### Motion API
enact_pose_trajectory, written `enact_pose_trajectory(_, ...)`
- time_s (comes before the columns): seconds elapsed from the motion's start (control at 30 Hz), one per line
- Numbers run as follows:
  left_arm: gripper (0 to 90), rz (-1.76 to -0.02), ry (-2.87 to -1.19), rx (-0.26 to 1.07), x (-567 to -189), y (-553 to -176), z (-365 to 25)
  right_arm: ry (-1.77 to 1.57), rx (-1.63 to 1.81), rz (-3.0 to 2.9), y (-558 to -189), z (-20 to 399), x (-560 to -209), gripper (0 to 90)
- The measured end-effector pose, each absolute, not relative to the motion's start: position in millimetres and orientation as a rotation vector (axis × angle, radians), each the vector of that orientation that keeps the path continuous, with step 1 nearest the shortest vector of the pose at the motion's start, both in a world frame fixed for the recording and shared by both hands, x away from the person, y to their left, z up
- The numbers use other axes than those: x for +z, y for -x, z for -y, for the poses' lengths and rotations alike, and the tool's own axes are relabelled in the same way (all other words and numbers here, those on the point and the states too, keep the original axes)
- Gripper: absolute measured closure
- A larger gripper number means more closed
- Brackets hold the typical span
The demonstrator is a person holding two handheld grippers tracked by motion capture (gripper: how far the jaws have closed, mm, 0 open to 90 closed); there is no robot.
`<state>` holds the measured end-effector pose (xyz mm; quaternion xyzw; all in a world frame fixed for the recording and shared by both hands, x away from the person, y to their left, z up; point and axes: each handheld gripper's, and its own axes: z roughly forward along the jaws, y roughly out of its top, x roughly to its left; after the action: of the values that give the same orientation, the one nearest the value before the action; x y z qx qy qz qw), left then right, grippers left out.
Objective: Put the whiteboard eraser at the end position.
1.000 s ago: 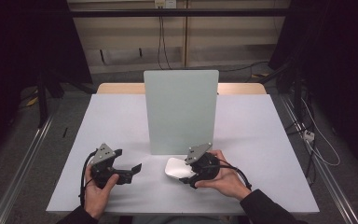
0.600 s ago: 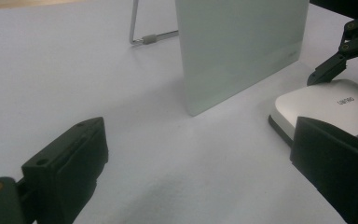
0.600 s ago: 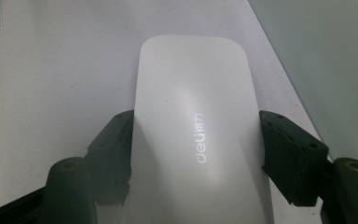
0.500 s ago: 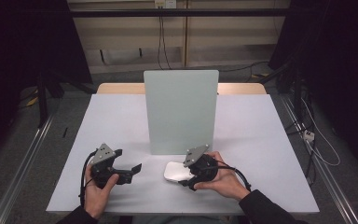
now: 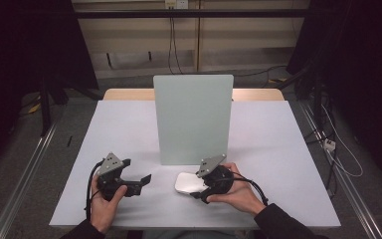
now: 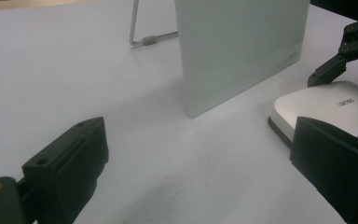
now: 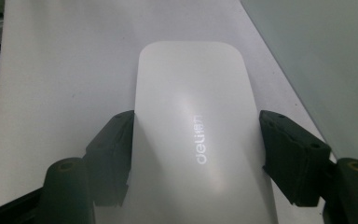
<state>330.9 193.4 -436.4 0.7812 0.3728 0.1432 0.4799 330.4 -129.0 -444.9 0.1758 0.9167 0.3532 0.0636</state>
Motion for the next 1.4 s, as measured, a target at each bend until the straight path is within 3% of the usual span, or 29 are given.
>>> enact_pose_trajectory(0.23,4.3,-0.916,-1.903,0.35,-437.1,-331.0,-194.2,-0.568,1.1,-2.779,-332.7,131.3,-445.5,24.4)
enact_pose_trajectory(0.43,4.2,-0.913,-1.907,0.349,-437.2,-330.9,-193.3,-0.619,1.129,-2.729,-334.1,133.3,-442.5,12.6)
enact_pose_trajectory(0.63,4.4,-0.909,-1.909,0.347,-437.1,-330.7,-193.4,-0.698,1.181,-2.665,-335.6,136.5,-438.8,8.9)
enact_pose_trajectory(1.4,4.1,-0.898,-1.907,0.35,-435.5,-328.1,-195.3,-0.976,1.205,-2.385,-327.7,166.5,-426.5,7.9)
